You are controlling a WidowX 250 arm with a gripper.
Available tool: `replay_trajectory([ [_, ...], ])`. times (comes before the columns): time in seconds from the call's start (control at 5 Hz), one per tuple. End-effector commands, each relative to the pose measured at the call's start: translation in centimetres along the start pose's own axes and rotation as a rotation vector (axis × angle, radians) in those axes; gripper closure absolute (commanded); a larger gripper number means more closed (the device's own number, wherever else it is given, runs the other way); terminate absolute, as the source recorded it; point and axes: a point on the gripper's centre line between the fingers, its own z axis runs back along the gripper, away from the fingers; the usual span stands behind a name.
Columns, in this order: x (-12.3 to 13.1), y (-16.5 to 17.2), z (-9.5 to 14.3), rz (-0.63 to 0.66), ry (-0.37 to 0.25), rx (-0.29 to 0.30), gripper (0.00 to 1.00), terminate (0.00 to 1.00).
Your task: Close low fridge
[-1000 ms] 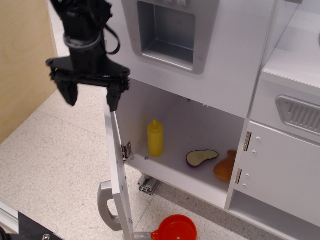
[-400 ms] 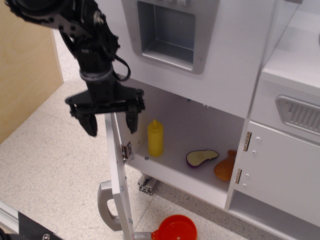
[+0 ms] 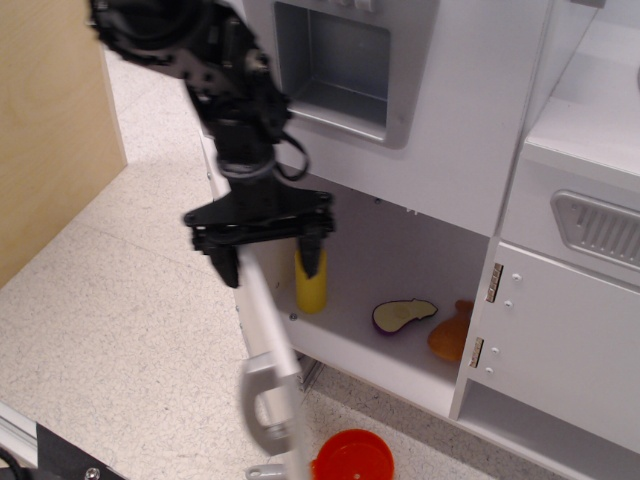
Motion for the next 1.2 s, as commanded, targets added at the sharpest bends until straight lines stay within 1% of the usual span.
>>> replay_trajectory([
  [0.0, 0.5, -2.2, 3.1, -0.024, -0.085, -0.065, 0.00, 0.00],
  [0.2, 0.0, -1.5, 4.9, -0.097, -0.092, -0.111, 0.00, 0.00],
  [0.4, -1.2, 0.2, 5.7, -0.219, -0.109, -0.193, 0.00, 0.00],
  [0.6, -2.1, 1.8, 6.3, -0.259, -0.113, -0.138, 0.00, 0.00],
  [0.8, -2.2, 3.9, 3.8, -0.324, -0.116, -0.089, 0.00, 0.00],
  [1.0, -2.2, 5.0, 0.2, -0.399, -0.138, -0.061, 0.00, 0.00],
])
